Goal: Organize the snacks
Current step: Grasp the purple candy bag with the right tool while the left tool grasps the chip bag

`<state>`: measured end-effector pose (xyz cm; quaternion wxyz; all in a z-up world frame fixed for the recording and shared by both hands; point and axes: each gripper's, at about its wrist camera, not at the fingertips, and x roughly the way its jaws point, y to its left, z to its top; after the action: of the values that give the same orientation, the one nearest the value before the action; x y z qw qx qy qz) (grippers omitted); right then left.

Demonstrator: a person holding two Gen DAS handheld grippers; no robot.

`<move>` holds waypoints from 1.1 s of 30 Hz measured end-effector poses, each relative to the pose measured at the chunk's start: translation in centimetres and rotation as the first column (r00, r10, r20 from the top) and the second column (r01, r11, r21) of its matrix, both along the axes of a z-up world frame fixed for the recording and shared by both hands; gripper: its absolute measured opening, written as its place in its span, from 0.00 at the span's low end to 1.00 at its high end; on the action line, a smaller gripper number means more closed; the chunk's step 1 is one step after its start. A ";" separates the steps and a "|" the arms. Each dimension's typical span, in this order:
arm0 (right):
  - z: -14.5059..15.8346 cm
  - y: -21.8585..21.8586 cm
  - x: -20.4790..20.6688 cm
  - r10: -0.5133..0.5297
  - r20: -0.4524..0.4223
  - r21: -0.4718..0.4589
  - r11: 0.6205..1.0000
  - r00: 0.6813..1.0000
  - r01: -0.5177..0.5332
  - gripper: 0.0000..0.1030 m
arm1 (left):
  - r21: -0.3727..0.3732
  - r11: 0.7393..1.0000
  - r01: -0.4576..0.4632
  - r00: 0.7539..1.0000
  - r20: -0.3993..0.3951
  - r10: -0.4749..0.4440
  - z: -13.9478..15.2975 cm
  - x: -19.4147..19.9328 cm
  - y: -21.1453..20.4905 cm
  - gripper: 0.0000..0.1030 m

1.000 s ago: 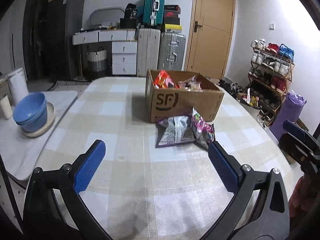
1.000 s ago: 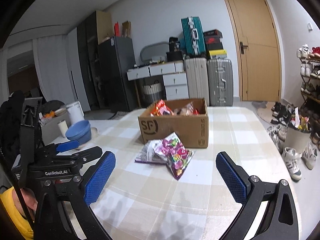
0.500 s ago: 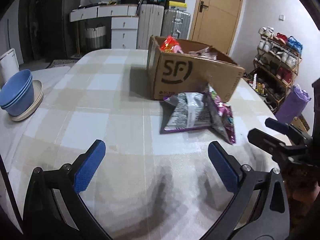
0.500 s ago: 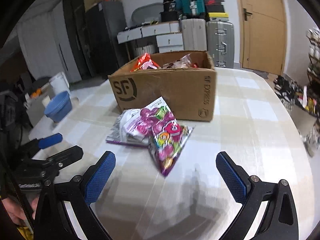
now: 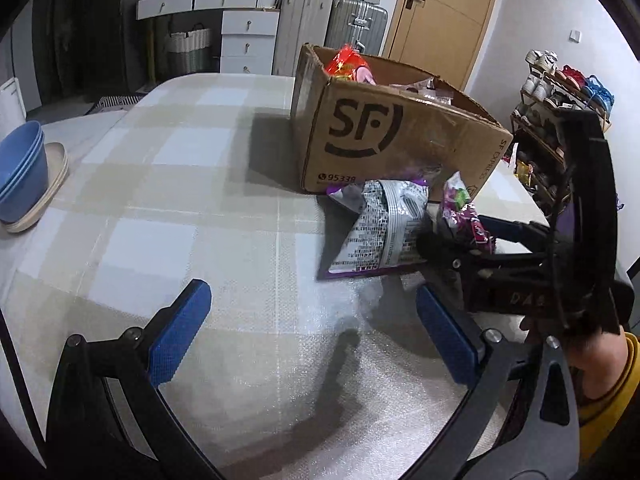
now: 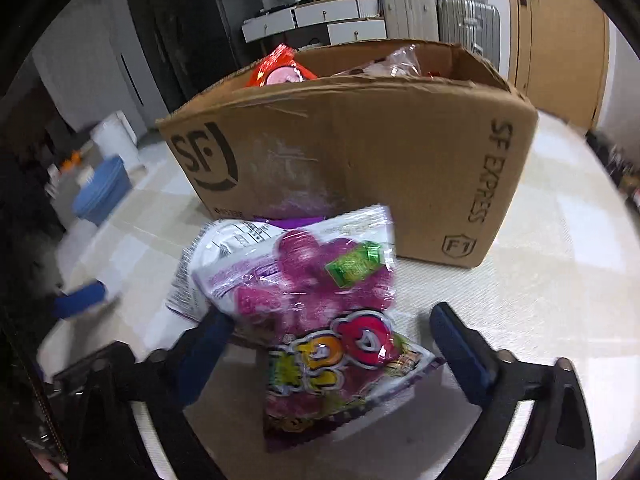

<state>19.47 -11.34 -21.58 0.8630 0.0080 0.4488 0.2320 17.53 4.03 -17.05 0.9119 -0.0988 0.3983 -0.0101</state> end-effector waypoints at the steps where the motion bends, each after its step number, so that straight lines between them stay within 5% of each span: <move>1: -0.1 -0.4 0.1 -0.007 -0.008 0.022 1.000 1.000 0.007 0.86 | -0.001 1.000 -0.004 1.000 -0.002 0.004 -0.1 0.2 0.0 0.99; 2: 0.0 -0.8 0.1 -0.011 -0.010 0.044 0.999 1.000 0.012 0.64 | 0.000 1.000 -0.007 1.000 -0.007 0.007 -0.3 0.4 0.0 0.99; 3: 0.0 -1.2 0.0 -0.003 -0.019 0.080 0.997 1.000 0.004 0.56 | 0.002 1.000 -0.009 1.000 -0.013 0.009 -0.3 0.2 0.1 0.99; 10: -0.2 -3.6 -1.0 -0.009 -0.048 0.200 0.980 0.999 0.018 0.51 | 0.012 1.000 -0.013 1.000 -0.028 0.014 -0.4 0.4 -0.1 0.99; 26: 3.2 -9.8 -8.4 -0.113 0.141 0.370 0.927 0.983 0.054 0.49 | -0.014 1.000 0.012 0.997 -0.071 -0.013 0.8 2.6 -1.6 0.99; 33: 3.3 -10.2 -8.4 -0.121 0.130 0.413 0.909 0.984 0.057 0.50 | 0.031 0.999 0.019 0.997 -0.077 -0.017 1.2 3.9 -3.4 0.99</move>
<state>11.05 -21.52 -18.28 0.8837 0.1904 0.3225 0.2807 21.44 0.64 -15.83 0.8973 -0.0810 0.4338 -0.0081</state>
